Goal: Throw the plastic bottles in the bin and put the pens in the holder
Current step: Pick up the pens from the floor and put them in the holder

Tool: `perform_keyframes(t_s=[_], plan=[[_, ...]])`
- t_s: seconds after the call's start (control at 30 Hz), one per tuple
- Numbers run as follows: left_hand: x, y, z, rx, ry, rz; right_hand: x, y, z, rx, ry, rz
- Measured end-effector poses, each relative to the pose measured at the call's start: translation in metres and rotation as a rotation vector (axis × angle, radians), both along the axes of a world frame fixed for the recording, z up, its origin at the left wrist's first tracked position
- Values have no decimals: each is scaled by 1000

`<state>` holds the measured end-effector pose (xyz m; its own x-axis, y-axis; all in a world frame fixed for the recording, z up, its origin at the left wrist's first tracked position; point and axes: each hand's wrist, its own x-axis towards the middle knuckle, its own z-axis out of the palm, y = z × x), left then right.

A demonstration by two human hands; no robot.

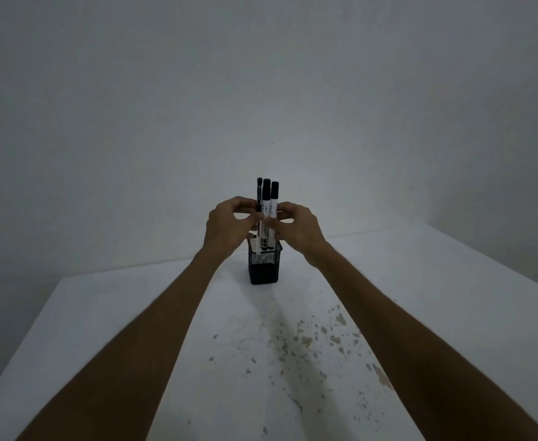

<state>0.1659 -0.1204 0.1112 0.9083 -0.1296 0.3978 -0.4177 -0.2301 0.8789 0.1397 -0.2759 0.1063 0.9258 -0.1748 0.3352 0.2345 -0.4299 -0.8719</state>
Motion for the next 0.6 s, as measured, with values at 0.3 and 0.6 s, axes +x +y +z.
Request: perform_keyframes(t_s=[0.3, 0.6], plan=[[50, -21, -8, 58, 72, 26, 48, -15, -13, -21, 111, -33], [81, -20, -36, 131, 151, 68, 79, -13, -27, -233, 197, -52]])
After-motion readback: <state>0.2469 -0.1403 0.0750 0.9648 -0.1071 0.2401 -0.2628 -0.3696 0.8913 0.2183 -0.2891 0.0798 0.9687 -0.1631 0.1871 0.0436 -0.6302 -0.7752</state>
